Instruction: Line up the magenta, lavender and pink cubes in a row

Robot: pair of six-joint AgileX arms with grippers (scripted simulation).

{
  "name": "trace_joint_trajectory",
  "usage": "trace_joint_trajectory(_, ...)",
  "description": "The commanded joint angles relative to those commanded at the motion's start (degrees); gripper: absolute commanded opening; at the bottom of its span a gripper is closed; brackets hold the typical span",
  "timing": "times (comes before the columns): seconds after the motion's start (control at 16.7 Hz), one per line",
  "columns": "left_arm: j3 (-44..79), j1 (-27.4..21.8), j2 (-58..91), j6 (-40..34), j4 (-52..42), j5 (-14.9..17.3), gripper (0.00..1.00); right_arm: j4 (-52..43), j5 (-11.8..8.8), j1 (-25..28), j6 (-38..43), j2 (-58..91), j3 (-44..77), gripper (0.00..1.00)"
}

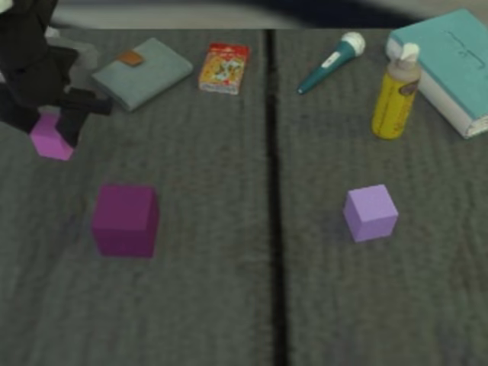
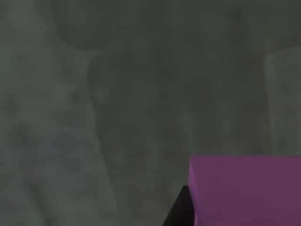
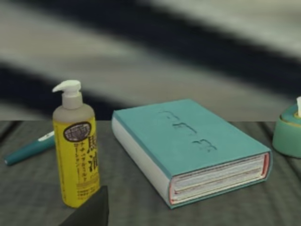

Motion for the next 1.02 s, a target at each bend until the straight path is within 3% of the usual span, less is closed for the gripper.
trace_joint_trajectory(0.24, -0.1, -0.4, 0.2, 0.0, 0.1, 0.0, 0.0, 0.0, 0.0, 0.0, 0.0, 0.0, 0.0, 1.0)
trace_joint_trajectory(0.42, 1.5, -3.8, 1.1, -3.8, -0.7, -0.2, 0.0, 0.0, 0.0, 0.0, 0.0, 0.0, 0.0, 1.0)
trace_joint_trajectory(0.66, 5.6, -14.1, 3.4, -16.7, -3.2, -0.6, 0.0, 0.0, 0.0, 0.0, 0.0, 0.0, 0.0, 1.0)
trace_joint_trajectory(1.02, 11.7, -34.9, 6.7, -45.4, -7.9, -1.1, 0.0, 0.0, 0.0, 0.0, 0.0, 0.0, 0.0, 1.0)
